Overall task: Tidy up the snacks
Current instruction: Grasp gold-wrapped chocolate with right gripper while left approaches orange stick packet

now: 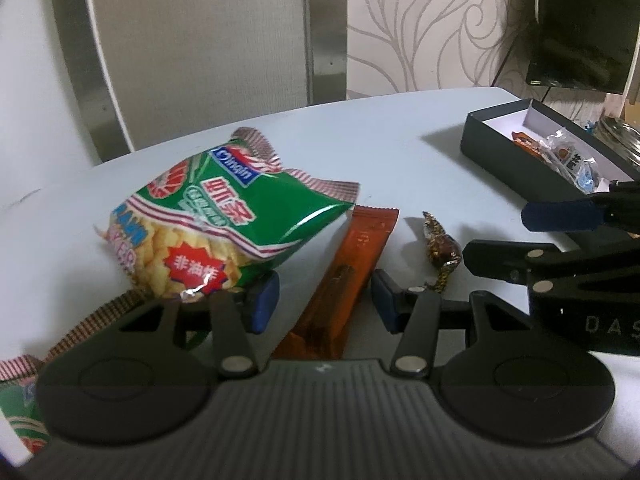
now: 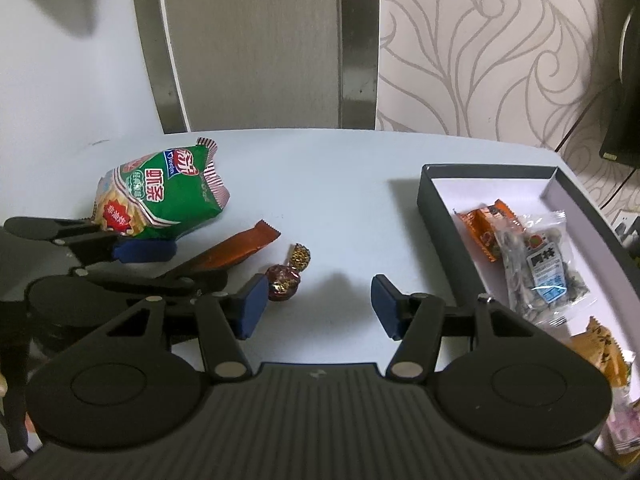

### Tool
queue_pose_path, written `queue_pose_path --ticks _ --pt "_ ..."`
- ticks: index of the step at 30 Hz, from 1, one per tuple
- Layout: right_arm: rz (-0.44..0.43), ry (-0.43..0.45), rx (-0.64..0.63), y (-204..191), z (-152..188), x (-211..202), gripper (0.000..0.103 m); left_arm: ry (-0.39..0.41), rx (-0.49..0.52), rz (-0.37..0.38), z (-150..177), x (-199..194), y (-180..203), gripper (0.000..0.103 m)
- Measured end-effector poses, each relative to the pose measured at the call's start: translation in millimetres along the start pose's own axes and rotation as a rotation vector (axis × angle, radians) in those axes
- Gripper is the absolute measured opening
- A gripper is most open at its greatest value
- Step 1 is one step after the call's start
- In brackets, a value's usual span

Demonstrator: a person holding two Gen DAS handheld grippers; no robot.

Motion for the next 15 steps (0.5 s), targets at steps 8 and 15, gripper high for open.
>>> queue_pose_path --ticks 8,15 --pt "-0.04 -0.03 -0.025 -13.3 -2.5 15.5 0.047 -0.006 -0.005 0.002 2.9 -3.8 -8.1 0.053" --pt "-0.032 -0.073 -0.049 -10.3 3.9 32.6 0.046 -0.014 -0.002 0.002 2.2 -4.0 -8.4 0.053"
Point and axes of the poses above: each gripper's, at about its wrist camera, not at the fingertips, and x roughly the way its jaws point, y to its right, z to its underside, the point moved 6 cm from there along x, roughly the way its jaws point, and after that the axes turned 5 degrees about y, right-handed, at the moved point
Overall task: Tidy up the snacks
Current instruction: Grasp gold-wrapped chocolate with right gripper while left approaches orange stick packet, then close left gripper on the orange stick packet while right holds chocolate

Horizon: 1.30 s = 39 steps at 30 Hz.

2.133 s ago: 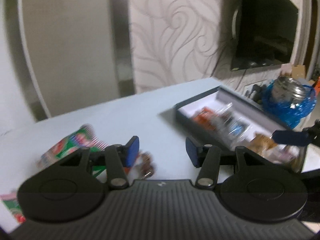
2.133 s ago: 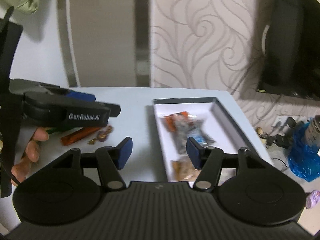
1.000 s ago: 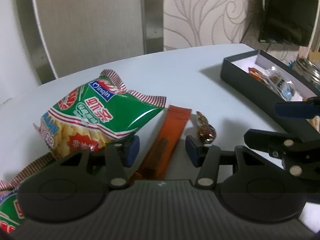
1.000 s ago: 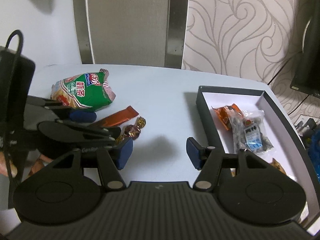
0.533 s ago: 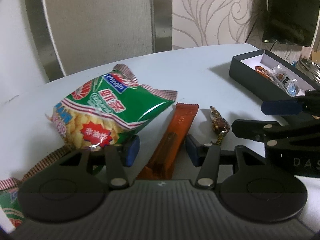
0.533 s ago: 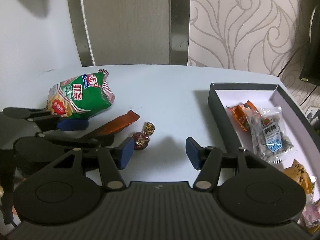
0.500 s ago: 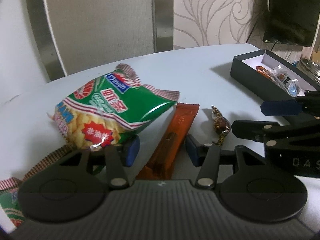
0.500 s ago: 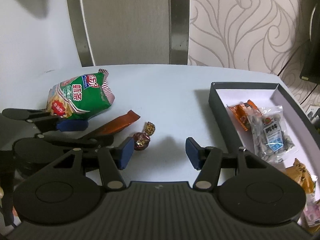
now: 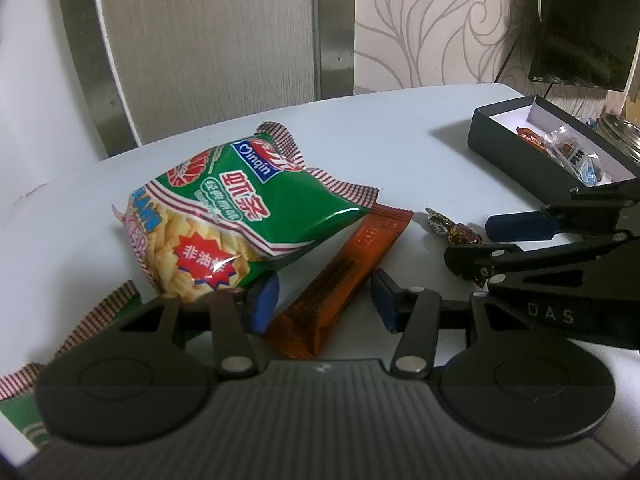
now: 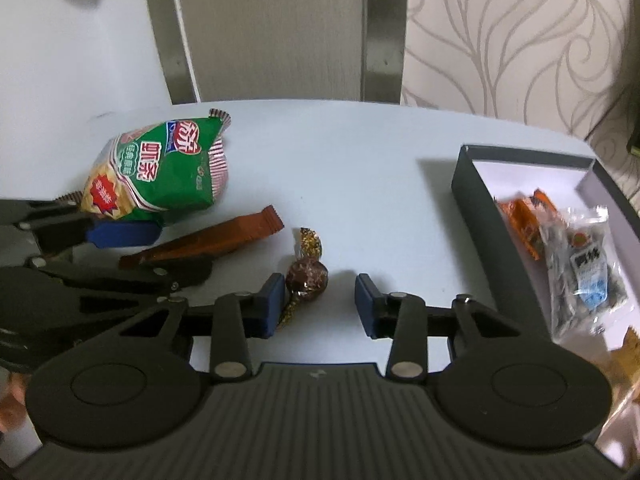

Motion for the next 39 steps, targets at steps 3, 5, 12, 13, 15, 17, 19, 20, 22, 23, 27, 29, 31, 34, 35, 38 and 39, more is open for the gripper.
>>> queue_pose_path --ticks 3,5,12,13,15,17,19,20,22,23,27,29,31,34,35,38,39 --pt "0.001 0.002 -0.028 -0.9 -1.0 1.9 0.046 0.0 0.006 0.0 -0.3 0.3 -0.1 0.054" --pt "-0.002 0.013 -0.072 -2.6 -1.0 3.1 0.043 -0.001 0.006 -0.002 -0.9 0.9 0.3 0.054" --pt "-0.02 0.016 -0.117 -6.1 3.6 -2.9 0.027 0.002 0.016 0.015 -0.8 1.5 11.1 0.053" --pt "-0.019 0.017 -0.117 -5.4 5.5 -5.1 0.027 0.003 0.019 0.018 -0.9 1.7 13.2 0.053" --pt "-0.019 0.015 -0.109 -2.7 9.9 -9.8 0.027 0.004 0.026 0.022 -1.8 2.7 18.3 0.052" --pt "-0.015 0.014 -0.108 0.0 13.8 -15.7 0.027 0.004 0.029 0.029 -3.0 3.6 22.5 0.051" --pt "-0.012 0.009 -0.103 3.6 18.9 -22.4 0.027 0.006 0.033 0.032 -2.9 3.7 25.8 0.051" --pt "-0.011 0.006 -0.1 5.4 21.6 -26.2 0.027 0.007 0.033 0.031 -2.8 3.9 26.7 0.051" --pt "-0.01 0.001 -0.086 9.8 28.3 -34.8 0.027 0.006 0.029 0.028 -3.4 4.9 26.5 0.053" --pt "-0.009 0.0 -0.083 11.5 32.1 -39.5 0.027 0.004 0.029 0.027 -3.9 5.7 26.9 0.056" --pt "0.0 -0.004 -0.072 15.6 44.7 -55.1 0.027 0.001 0.026 0.012 -7.2 9.1 28.1 0.06" --pt "0.006 -0.008 -0.066 16.8 48.4 -60.3 0.027 0.002 0.023 0.007 -7.4 8.6 29.0 0.059" --pt "0.012 -0.01 -0.065 17.5 52.3 -66.4 0.026 0.004 0.029 0.01 -6.8 6.9 31.7 0.053" --pt "0.017 -0.01 -0.06 17.6 57.8 -75.8 0.026 0.005 0.029 0.011 -5.1 4.2 34.5 0.048" --pt "0.018 -0.011 -0.058 17.4 59.3 -78.2 0.026 0.004 0.026 0.011 -4.2 3.6 34.4 0.048" --pt "0.018 -0.016 -0.061 15.3 64.0 -84.5 0.026 0.004 0.024 0.011 -2.6 1.9 35.2 0.049" --pt "0.019 -0.016 -0.063 14.0 65.0 -86.0 0.026 0.005 0.026 0.011 -2.2 1.5 35.3 0.049"
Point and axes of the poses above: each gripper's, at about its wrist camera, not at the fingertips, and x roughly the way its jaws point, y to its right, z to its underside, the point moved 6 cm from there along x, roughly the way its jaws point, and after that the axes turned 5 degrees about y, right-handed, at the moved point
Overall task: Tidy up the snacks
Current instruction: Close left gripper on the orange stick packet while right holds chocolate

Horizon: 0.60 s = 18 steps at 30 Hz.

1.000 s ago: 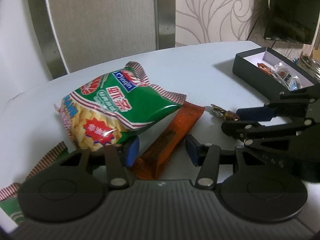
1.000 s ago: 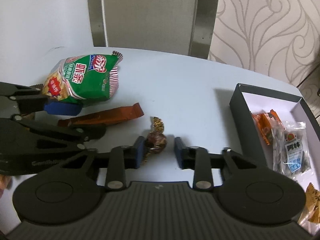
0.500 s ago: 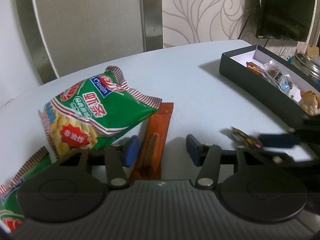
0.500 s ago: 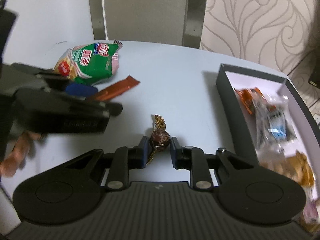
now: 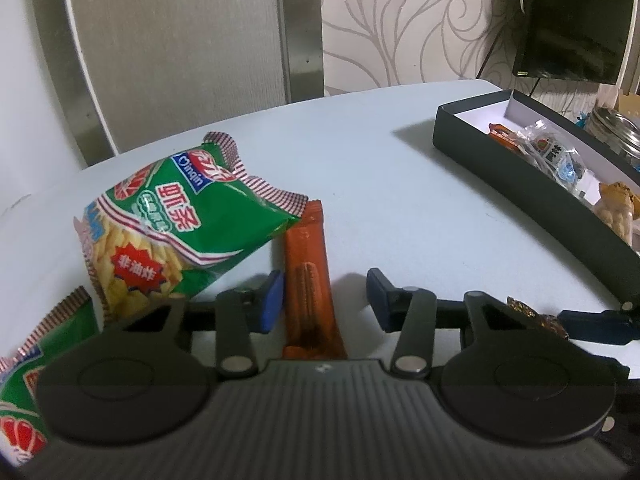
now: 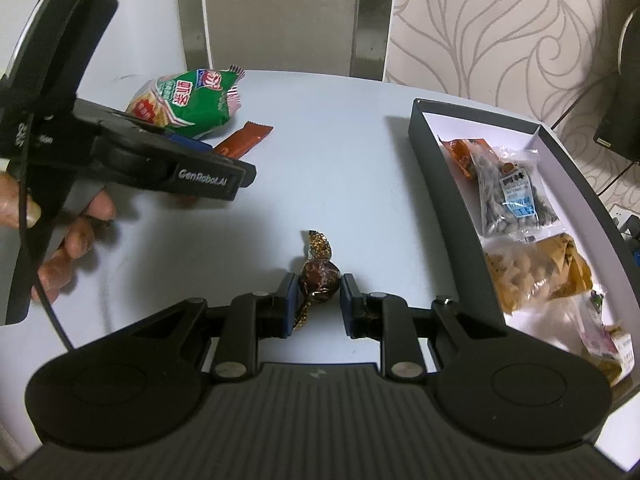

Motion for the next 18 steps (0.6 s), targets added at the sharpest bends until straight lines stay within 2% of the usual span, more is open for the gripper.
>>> queue_pose_path --ticks 2,5,10,13,15,18 --pt "0.003 -0.001 -0.001 -1.7 1.2 -2.4 0.026 0.001 -0.004 -0.001 0.9 -0.9 -0.6 0.05" --pt "0.009 0.0 -0.007 -2.8 3.6 -5.3 0.026 0.009 -0.013 -0.02 3.3 -1.5 -2.6 0.058" --pt "0.029 -0.003 -0.009 -1.5 9.2 -7.3 0.026 0.014 -0.005 -0.016 3.1 -1.9 -1.9 0.056" --pt "0.037 -0.001 -0.02 -2.2 9.9 -8.4 0.026 0.016 0.0 -0.01 3.5 -3.3 0.5 0.049" --pt "0.039 -0.002 -0.019 -2.2 11.0 -9.5 0.026 0.021 0.007 0.002 3.7 -5.2 3.8 0.037" --pt "0.039 -0.001 -0.013 -2.6 13.2 -11.9 0.026 0.025 0.021 0.003 4.4 -6.7 9.0 0.029"
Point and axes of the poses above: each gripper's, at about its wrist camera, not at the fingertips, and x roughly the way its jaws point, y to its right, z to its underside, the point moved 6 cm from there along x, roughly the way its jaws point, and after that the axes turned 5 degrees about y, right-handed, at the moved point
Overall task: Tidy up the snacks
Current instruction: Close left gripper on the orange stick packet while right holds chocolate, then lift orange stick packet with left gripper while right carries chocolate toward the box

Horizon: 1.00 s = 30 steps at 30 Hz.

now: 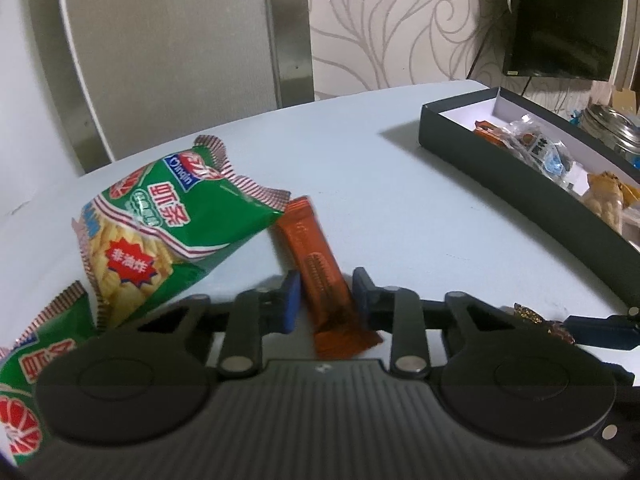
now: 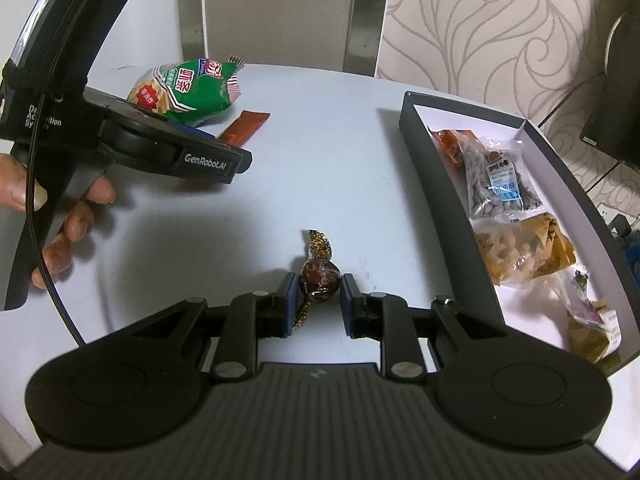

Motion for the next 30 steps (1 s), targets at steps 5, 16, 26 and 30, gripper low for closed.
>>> queue_pose_path --ticks 5,16,26,30 --pt "-0.002 -0.001 0.006 -0.4 2.5 -2.6 0.026 0.002 0.005 0.002 3.2 -4.0 3.5 0.026" --pt "-0.032 0.012 0.032 -5.7 9.0 -17.3 0.026 0.005 -0.014 0.046 27.4 -35.8 15.7 0.025" --pt "-0.067 0.016 0.055 -11.6 13.0 -29.2 0.027 -0.016 -0.055 0.063 48.7 -66.1 24.6 0.025" --pt "-0.077 0.012 0.061 -14.2 17.1 -30.9 0.027 -0.028 -0.038 0.065 55.0 -74.9 30.8 0.025"
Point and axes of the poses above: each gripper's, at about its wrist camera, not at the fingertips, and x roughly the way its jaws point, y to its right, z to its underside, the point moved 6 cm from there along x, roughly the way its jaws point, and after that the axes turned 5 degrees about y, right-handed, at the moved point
